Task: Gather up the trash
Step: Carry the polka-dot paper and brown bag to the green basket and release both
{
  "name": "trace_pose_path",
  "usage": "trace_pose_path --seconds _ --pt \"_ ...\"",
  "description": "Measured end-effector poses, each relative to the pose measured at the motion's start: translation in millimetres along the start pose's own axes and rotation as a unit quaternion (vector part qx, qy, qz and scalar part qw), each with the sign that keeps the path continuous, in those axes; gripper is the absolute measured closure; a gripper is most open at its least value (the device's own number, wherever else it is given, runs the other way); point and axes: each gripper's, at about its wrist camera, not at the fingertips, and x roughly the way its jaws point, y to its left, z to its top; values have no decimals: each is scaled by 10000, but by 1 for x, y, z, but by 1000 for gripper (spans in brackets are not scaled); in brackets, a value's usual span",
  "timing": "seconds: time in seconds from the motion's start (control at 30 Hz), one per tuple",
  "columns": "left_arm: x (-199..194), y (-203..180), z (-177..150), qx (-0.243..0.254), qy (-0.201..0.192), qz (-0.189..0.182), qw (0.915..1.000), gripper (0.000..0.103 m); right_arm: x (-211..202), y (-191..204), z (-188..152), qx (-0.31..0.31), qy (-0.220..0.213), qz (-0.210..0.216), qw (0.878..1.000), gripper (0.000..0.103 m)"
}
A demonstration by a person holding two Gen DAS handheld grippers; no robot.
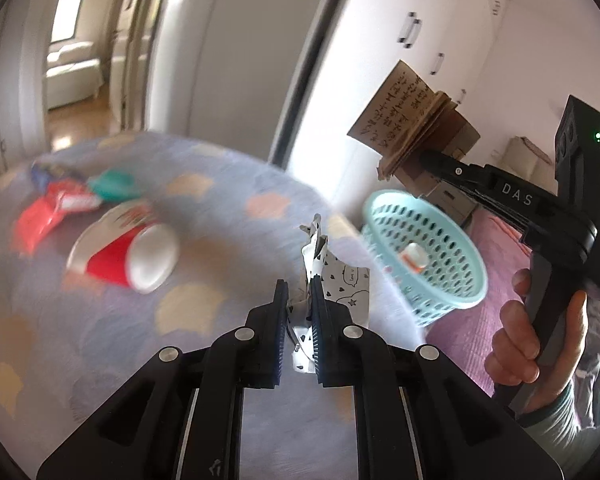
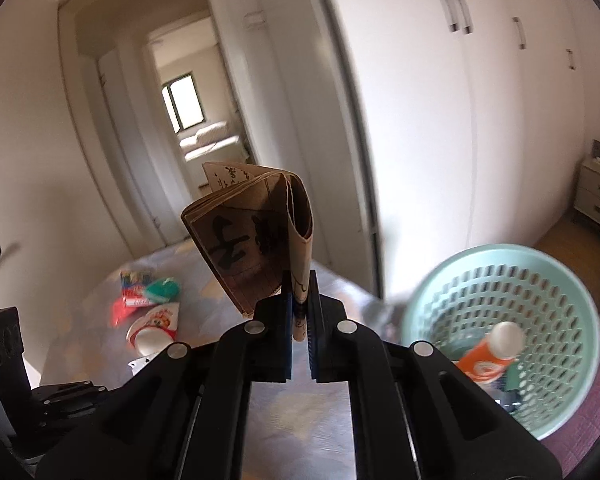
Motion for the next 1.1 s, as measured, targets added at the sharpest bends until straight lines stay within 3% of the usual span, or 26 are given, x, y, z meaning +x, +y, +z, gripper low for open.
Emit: trace_pose_path --seconds 0.2,0.5,0.73,0.97,1.07,1.1 --pt "10 -49 21 402 -111 -252 9988 93 -41 -45 12 299 -291 -425 9982 99" --pt "63 -122 46 840 65 -640 9944 93 -77 -126 12 934 -415 -1160 9880 99" --pt "120 -150 49 952 456 -570 9928 93 -66 -173 -3 1417 120 -1494 9785 99" --pt "164 -158 47 947 761 -466 9915 93 -46 -195 -15 1683 511 -1630 9708 98" --pt "171 -160 47 942 803 -420 9914 85 -40 -200 -18 1831 606 -1635 9675 90" --pt "172 -160 47 932 795 -400 9917 80 -38 -203 -19 1892 653 -1609 9665 81"
